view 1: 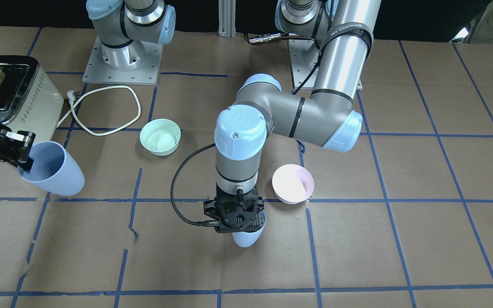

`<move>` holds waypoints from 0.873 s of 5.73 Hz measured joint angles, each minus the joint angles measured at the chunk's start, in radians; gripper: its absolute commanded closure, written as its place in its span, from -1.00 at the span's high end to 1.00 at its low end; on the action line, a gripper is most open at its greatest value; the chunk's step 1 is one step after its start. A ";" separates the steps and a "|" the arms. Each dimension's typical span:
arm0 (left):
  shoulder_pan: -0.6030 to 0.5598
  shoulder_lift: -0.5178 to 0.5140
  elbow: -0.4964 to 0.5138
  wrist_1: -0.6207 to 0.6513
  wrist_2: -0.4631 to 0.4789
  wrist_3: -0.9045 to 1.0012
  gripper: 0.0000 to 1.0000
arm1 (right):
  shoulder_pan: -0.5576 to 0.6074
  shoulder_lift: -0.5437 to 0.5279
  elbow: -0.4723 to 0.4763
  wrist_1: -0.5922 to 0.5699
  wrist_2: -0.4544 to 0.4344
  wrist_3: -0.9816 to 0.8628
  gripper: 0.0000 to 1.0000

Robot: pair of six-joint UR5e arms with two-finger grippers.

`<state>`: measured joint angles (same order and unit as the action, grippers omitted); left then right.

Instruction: Stack blue cups with both arms

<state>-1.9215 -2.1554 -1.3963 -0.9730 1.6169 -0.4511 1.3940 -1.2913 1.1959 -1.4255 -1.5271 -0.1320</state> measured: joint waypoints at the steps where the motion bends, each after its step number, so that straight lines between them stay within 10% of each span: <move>1: -0.036 -0.018 0.001 0.041 0.004 -0.045 -0.33 | 0.000 -0.012 -0.001 0.028 0.004 0.016 -0.83; 2: -0.050 -0.025 -0.004 0.053 0.007 -0.059 0.96 | 0.000 -0.015 0.005 0.035 0.005 0.022 -0.83; 5: -0.051 0.010 0.000 0.010 0.002 -0.059 0.97 | 0.000 -0.016 0.025 0.031 0.003 0.025 -0.83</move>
<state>-1.9728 -2.1451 -1.3967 -0.9635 1.6189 -0.5104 1.3944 -1.3072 1.2206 -1.3946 -1.5238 -0.1074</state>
